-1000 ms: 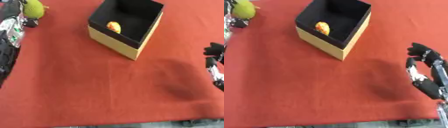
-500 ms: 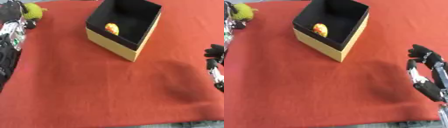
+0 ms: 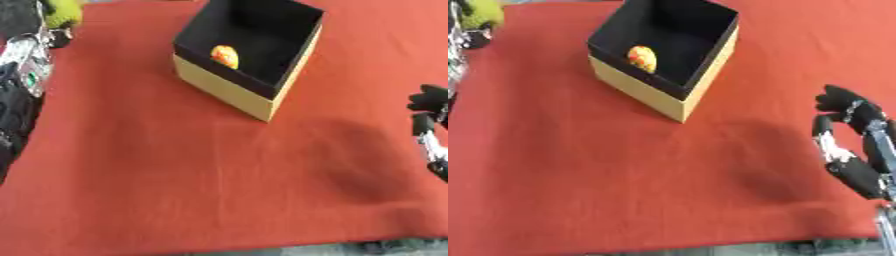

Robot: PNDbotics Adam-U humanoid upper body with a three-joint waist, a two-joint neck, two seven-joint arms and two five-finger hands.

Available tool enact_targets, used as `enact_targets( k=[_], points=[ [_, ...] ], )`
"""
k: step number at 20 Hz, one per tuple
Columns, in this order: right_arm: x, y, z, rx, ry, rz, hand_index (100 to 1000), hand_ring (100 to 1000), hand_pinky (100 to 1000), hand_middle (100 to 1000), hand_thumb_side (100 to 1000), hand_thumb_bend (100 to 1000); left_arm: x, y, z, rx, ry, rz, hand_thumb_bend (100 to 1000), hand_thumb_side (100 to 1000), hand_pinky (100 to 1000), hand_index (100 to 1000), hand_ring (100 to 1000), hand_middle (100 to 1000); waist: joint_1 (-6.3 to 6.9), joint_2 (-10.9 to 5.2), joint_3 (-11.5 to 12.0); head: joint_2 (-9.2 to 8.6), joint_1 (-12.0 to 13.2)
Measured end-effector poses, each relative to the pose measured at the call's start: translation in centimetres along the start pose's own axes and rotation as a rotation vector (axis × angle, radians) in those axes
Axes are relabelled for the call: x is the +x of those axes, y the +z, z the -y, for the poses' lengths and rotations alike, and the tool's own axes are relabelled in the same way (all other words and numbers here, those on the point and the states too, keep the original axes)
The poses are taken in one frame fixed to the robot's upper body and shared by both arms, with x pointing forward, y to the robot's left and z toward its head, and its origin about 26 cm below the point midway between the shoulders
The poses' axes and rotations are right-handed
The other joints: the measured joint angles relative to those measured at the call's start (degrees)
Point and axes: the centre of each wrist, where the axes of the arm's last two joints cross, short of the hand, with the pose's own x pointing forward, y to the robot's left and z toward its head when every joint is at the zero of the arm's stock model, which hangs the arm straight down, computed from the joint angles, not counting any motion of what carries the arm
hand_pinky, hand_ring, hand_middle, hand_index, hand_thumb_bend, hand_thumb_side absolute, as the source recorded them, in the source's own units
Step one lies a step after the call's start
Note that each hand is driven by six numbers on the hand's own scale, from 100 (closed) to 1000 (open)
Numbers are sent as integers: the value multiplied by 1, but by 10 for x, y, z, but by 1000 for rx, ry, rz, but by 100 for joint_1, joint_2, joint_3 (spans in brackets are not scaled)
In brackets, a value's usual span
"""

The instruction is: Pick up objects on the table and place them in the box.

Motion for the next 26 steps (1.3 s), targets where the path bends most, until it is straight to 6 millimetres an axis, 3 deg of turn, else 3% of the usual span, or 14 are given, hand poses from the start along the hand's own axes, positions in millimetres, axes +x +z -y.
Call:
enact_targets(
  k=[7, 14, 19, 26],
  points=[
    [-2, 3, 0, 0, -1, -11, 900, 768, 724, 750, 590, 100, 31, -1, -48, 46, 89, 219, 322, 100, 414, 503, 387, 354, -4, -197, 122, 76, -106],
    [-2, 4, -1, 1, -5, -14, 900, 768, 724, 750, 579, 100, 81, 18, -91, 22, 141, 519, 297, 100, 447, 520, 393, 359, 7, -370, 120, 77, -226],
    [-3, 5, -2, 3, -6, -20, 900, 768, 725, 751, 581, 100, 111, 34, -100, -41, 116, 688, 305, 100, 471, 534, 409, 388, -1, -403, 116, 77, -246],
    [-3, 4, -2, 11, -8, -17, 900, 768, 725, 751, 584, 100, 166, 57, -84, -130, 88, 895, 294, 100, 487, 545, 419, 405, -10, -404, 50, 77, -256]
  ],
)
